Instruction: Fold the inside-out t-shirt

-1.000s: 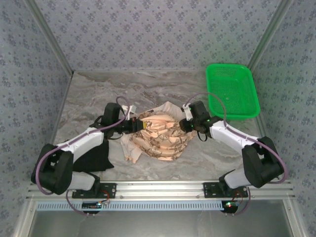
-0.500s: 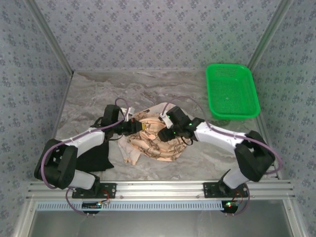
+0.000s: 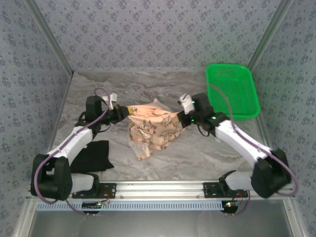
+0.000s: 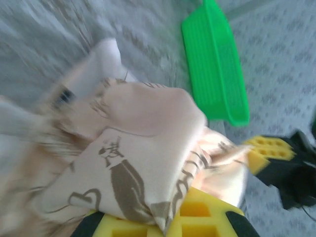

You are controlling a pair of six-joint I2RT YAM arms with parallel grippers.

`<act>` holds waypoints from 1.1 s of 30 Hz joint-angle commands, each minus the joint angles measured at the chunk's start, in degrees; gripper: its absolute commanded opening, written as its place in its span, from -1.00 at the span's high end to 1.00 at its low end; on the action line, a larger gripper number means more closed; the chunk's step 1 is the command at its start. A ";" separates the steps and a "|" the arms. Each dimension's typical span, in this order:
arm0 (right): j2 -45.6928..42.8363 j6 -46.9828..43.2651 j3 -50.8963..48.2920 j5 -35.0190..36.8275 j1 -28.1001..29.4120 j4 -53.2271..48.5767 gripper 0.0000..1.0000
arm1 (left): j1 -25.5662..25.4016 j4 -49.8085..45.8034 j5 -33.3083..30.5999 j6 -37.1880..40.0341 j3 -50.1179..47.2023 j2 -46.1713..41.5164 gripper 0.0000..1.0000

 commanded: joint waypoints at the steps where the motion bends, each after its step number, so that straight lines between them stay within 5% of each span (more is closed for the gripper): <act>1: -5.99 0.96 -3.83 2.98 -3.85 -1.91 1.00 | 4.86 -9.05 -6.09 -2.35 1.67 -1.13 1.00; 7: -1.38 7.83 -8.91 10.18 -4.81 -6.51 1.00 | 8.25 -14.17 -11.29 0.72 -3.02 3.77 0.97; 9: 0.50 10.17 -10.61 9.99 -4.08 -5.75 1.00 | 7.70 -13.31 -9.76 2.55 -4.61 6.50 0.52; 11: 2.20 8.46 -8.75 9.32 -2.43 -7.29 0.72 | 6.94 -13.90 -7.61 4.19 -4.83 8.94 0.21; 15: 2.98 1.04 -1.78 6.86 1.35 -10.57 0.21 | 2.14 -20.86 -8.40 10.13 0.19 8.42 -0.04; 19: 5.38 -7.43 5.12 2.19 3.02 -12.35 0.06 | -6.12 -30.21 -15.39 19.56 9.92 7.06 -0.13; 22: 10.71 -9.67 9.43 -0.83 4.19 -12.51 0.06 | -11.81 -29.93 -15.00 22.96 15.12 9.58 -0.17; 28: 19.11 0.04 10.92 -1.02 5.91 -8.24 -0.06 | -14.94 -23.07 -13.22 16.73 17.05 18.97 -0.18; 33: 24.07 5.87 9.09 4.45 9.43 -2.50 -0.07 | -18.32 -25.23 -19.64 19.06 19.85 25.56 -0.27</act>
